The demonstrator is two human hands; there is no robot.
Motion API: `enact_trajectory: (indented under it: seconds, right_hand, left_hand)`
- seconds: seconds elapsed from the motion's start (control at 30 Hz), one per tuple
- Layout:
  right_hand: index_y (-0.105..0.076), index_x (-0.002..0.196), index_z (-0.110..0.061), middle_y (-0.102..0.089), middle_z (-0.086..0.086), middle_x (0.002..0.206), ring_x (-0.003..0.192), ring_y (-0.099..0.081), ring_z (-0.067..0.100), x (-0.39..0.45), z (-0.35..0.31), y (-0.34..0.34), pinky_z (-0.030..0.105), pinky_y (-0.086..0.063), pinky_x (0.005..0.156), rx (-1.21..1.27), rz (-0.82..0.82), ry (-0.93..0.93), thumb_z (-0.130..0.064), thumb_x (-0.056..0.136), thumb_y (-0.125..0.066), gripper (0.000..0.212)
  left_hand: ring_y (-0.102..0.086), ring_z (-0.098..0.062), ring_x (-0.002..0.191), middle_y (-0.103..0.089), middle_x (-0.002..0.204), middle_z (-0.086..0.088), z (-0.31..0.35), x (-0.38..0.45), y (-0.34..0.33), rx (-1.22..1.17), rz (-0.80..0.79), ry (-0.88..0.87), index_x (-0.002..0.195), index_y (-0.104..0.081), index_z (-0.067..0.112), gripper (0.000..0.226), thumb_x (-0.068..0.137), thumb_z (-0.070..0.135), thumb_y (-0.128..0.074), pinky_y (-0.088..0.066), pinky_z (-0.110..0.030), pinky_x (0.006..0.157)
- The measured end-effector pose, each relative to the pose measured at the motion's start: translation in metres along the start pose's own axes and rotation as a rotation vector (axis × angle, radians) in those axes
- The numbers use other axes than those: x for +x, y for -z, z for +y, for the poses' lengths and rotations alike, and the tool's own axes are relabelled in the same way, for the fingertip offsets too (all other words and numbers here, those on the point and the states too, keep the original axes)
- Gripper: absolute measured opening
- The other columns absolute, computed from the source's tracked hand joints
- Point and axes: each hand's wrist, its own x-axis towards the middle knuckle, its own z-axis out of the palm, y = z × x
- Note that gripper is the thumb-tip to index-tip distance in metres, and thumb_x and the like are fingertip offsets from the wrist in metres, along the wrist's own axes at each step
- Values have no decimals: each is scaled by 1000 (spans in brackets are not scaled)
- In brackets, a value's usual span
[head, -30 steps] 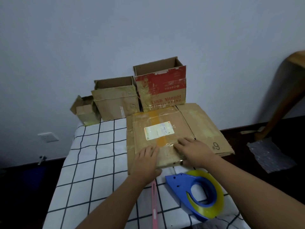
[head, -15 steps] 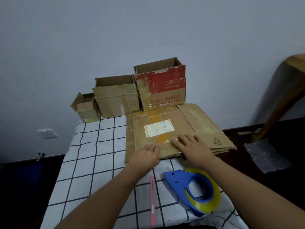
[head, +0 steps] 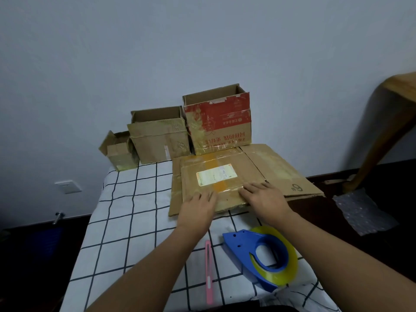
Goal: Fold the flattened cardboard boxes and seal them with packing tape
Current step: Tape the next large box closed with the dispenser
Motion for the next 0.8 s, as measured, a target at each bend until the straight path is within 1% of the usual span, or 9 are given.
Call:
enact_trajectory:
  seconds: [0.1,0.2,0.27,0.37,0.43,0.53,0.63,0.73,0.8]
  right_hand:
    - [-37,145,-22,-40,2,153,141,-35,21,-1,0,0,40,-27,115,9,-3,-5,-29,102,-43,44]
    - [-35,144,-28,-40,0,150,137,-38,24,-4,1,0,44,-30,112,33,3,-2,-47,94,-53,57]
    - [-37,142,-29,-43,-2,148,134,-42,24,-4,0,1,43,-34,108,26,31,-6,-38,94,-56,52]
    - [-50,130,-25,-55,-2,137,124,-52,22,-8,-3,4,39,-37,103,4,49,-21,-22,95,-52,35]
    - [-55,124,-23,-60,-2,130,119,-56,22,-12,-4,8,38,-39,100,4,66,-17,-22,94,-52,30]
    - [-54,126,-24,-59,-3,130,120,-55,22,-18,-5,13,36,-40,98,15,69,6,-25,96,-50,30]
    - [-46,133,-25,-50,-2,140,128,-48,22,-19,-7,18,37,-37,104,26,-25,14,-27,97,-51,37]
    - [-40,138,-30,-43,-4,146,129,-45,20,-19,-6,15,39,-36,106,95,-152,32,-40,90,-57,52]
    - [-36,143,-32,-38,-6,150,131,-43,19,-20,-3,15,38,-36,106,192,-254,42,-40,84,-62,65]
  left_hand:
    - [-57,-27,109,-54,130,-8,1,0,5,37,-7,-31,141,-34,14,50,95,9,-51,-49,-36,81]
    - [-59,-27,110,-56,130,-8,0,-1,9,50,3,-54,143,-34,14,49,96,9,-47,-49,-36,78]
    - [-59,-27,108,-56,130,-8,0,-2,13,56,11,-61,144,-35,14,49,96,8,-44,-47,-36,72]
    - [-60,-27,102,-58,126,-8,4,-10,23,58,14,-86,141,-37,14,46,95,7,-43,-37,-34,62]
    - [-60,-27,99,-59,123,-9,6,-16,31,62,6,-93,138,-40,13,44,94,6,-44,-34,-33,60]
    - [-60,-28,95,-60,118,-9,8,-22,37,55,-16,-75,133,-41,12,42,92,4,-46,-33,-34,58]
    - [-57,-28,103,-56,125,-9,11,-24,34,8,-42,-51,136,-37,14,45,93,7,-50,-37,-34,63]
    - [-47,-27,120,-43,141,-7,10,-27,21,-74,-137,-46,145,-28,21,59,93,26,-55,-46,-37,83]
    - [-39,-27,128,-33,148,-5,7,-30,11,-123,-227,-56,150,-20,26,74,89,40,-59,-45,-41,94]
